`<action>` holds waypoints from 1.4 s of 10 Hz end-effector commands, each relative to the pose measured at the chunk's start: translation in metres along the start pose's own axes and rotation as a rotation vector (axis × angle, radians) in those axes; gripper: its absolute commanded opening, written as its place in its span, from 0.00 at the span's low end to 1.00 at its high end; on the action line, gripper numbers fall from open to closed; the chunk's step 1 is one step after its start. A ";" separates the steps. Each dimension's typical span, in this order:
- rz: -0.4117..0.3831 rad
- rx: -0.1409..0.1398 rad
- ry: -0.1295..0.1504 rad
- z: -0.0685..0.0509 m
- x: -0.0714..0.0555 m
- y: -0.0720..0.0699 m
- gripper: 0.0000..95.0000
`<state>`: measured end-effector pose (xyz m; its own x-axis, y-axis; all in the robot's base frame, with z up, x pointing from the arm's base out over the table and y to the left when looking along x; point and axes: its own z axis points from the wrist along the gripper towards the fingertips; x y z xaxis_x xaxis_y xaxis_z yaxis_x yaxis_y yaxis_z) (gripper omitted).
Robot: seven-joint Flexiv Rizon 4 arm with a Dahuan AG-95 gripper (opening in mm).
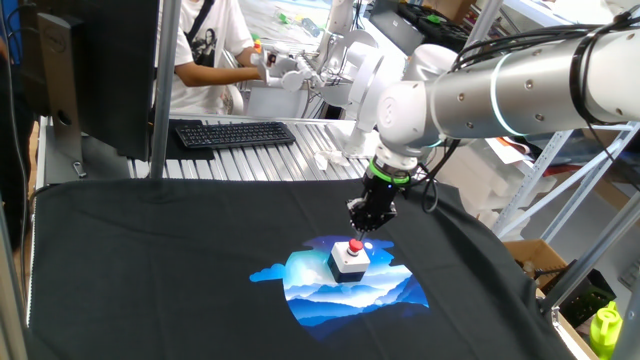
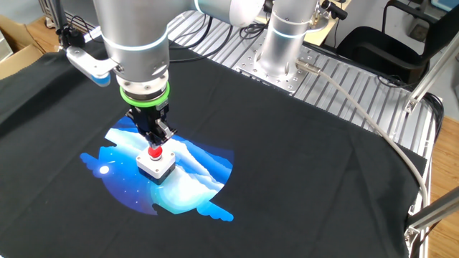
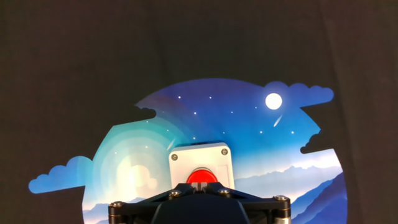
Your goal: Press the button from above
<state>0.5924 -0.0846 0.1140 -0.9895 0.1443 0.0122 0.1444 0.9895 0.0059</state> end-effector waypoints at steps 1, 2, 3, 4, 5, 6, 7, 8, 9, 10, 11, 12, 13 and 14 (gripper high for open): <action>-0.001 -0.005 0.005 -0.001 -0.002 0.001 0.00; -0.001 -0.002 0.004 -0.001 -0.002 0.001 0.00; -0.002 -0.005 0.009 -0.001 -0.003 0.001 0.00; -0.003 -0.007 0.008 -0.001 -0.003 0.001 0.00; -0.002 -0.006 0.008 -0.001 -0.003 0.001 0.00; 0.001 -0.005 0.010 -0.001 -0.003 0.001 0.00; 0.002 -0.005 0.009 -0.001 -0.003 0.001 0.00; 0.001 -0.007 0.009 -0.001 -0.003 0.001 0.00; -0.001 -0.006 0.014 -0.001 -0.003 0.001 0.00; -0.005 -0.005 0.019 -0.001 -0.003 0.001 0.00; -0.007 -0.012 0.021 -0.001 -0.003 0.001 0.00; -0.008 -0.012 0.021 -0.001 -0.003 0.001 0.00; -0.004 -0.016 0.022 -0.001 -0.003 0.001 0.00; -0.002 -0.015 0.023 -0.001 -0.003 0.001 0.00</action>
<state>0.5955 -0.0842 0.1153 -0.9887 0.1455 0.0352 0.1463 0.9890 0.0221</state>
